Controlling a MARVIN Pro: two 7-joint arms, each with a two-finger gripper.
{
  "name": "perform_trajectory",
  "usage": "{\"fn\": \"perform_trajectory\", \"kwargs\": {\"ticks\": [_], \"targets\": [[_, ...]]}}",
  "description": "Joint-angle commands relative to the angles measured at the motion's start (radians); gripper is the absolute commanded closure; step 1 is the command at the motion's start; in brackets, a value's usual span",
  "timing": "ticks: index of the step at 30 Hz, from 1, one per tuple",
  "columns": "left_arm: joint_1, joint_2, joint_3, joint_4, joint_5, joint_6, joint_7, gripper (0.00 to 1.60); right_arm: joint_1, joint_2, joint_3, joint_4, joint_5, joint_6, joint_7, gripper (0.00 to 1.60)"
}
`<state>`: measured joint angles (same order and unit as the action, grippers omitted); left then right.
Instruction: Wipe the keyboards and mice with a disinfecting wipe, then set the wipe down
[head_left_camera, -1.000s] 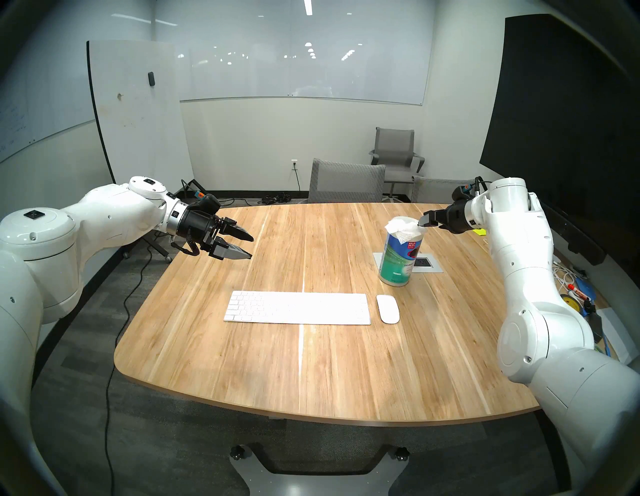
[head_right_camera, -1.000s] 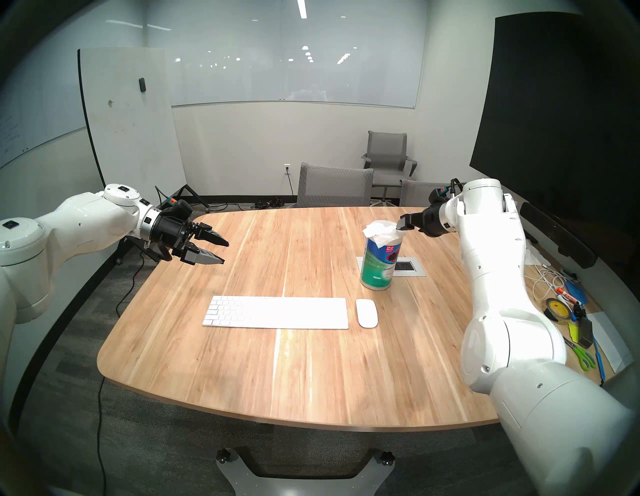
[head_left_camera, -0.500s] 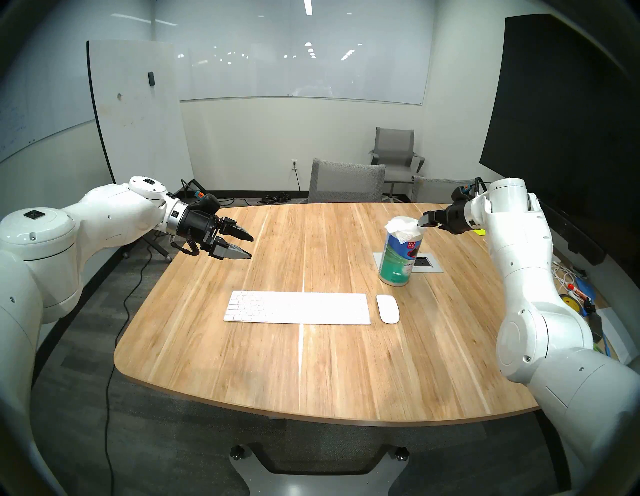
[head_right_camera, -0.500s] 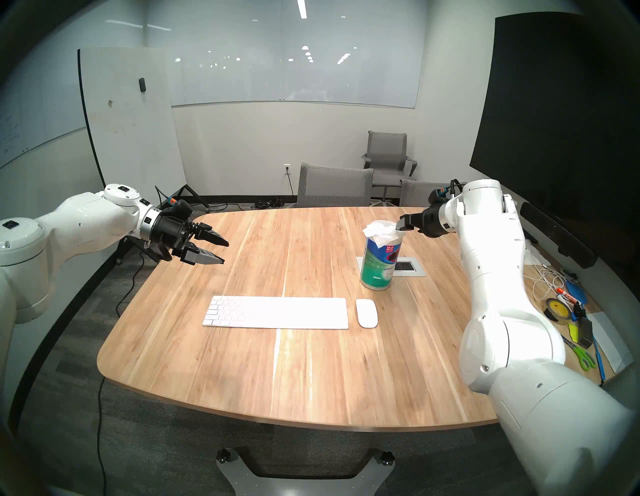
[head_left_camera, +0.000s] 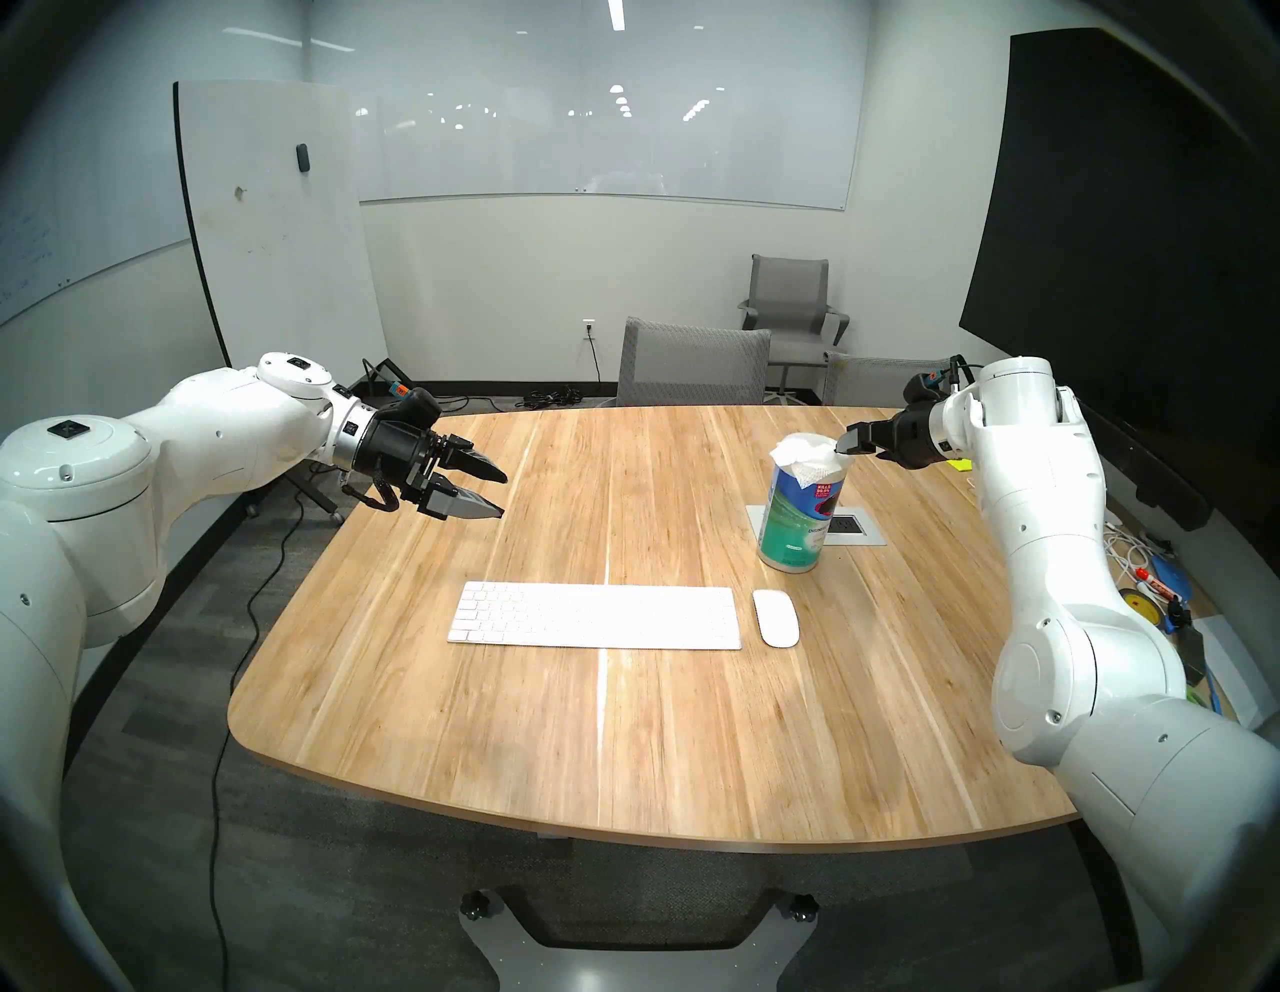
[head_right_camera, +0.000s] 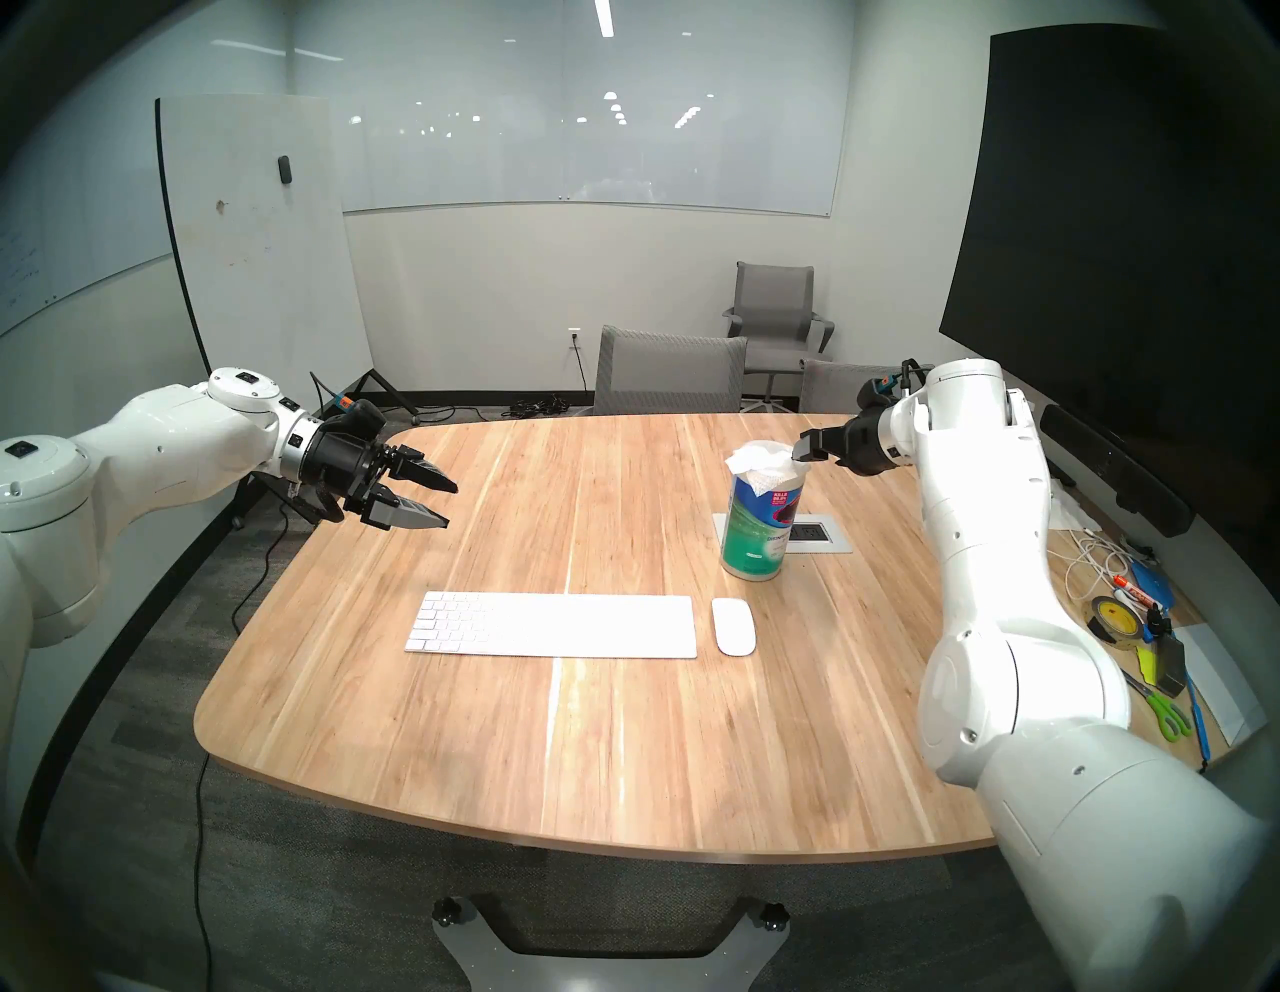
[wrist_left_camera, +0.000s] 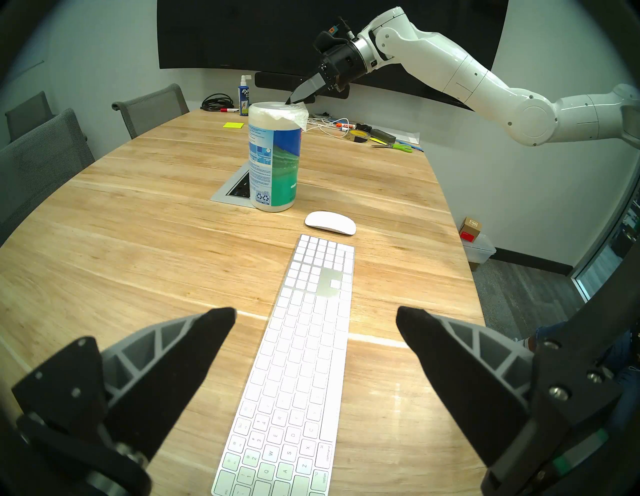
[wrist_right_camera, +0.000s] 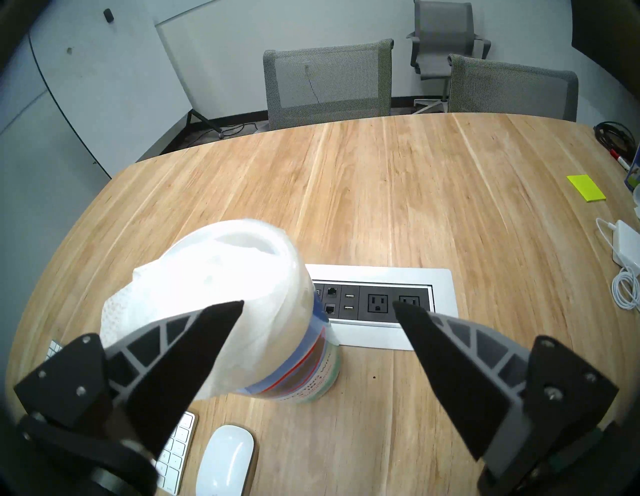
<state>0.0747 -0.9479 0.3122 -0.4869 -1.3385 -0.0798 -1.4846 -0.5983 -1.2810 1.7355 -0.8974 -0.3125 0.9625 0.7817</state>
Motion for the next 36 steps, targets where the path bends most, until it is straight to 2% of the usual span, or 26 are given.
{"fn": "perform_trajectory", "kwargs": {"ticks": [1,9,21,28,36], "targets": [[-0.020,0.000,-0.008,0.001,-0.004,0.001,0.001,0.00,0.027,0.001,0.000,-0.016,-0.003,-0.003,0.001,0.00],[-0.020,0.000,-0.008,0.000,-0.003,0.002,0.001,0.00,0.028,-0.002,0.005,-0.016,-0.012,-0.003,0.005,0.00],[-0.022,-0.026,0.004,-0.015,0.023,-0.019,0.050,0.00,0.028,-0.005,0.012,-0.016,-0.024,-0.003,0.011,0.00],[-0.018,-0.050,-0.006,0.000,0.026,-0.015,0.103,0.00,0.029,-0.007,0.015,-0.015,-0.030,-0.003,0.014,0.00],[-0.018,-0.109,-0.013,0.028,0.032,-0.022,0.147,0.00,0.029,-0.010,0.021,-0.014,-0.039,-0.003,0.018,0.00]]}}
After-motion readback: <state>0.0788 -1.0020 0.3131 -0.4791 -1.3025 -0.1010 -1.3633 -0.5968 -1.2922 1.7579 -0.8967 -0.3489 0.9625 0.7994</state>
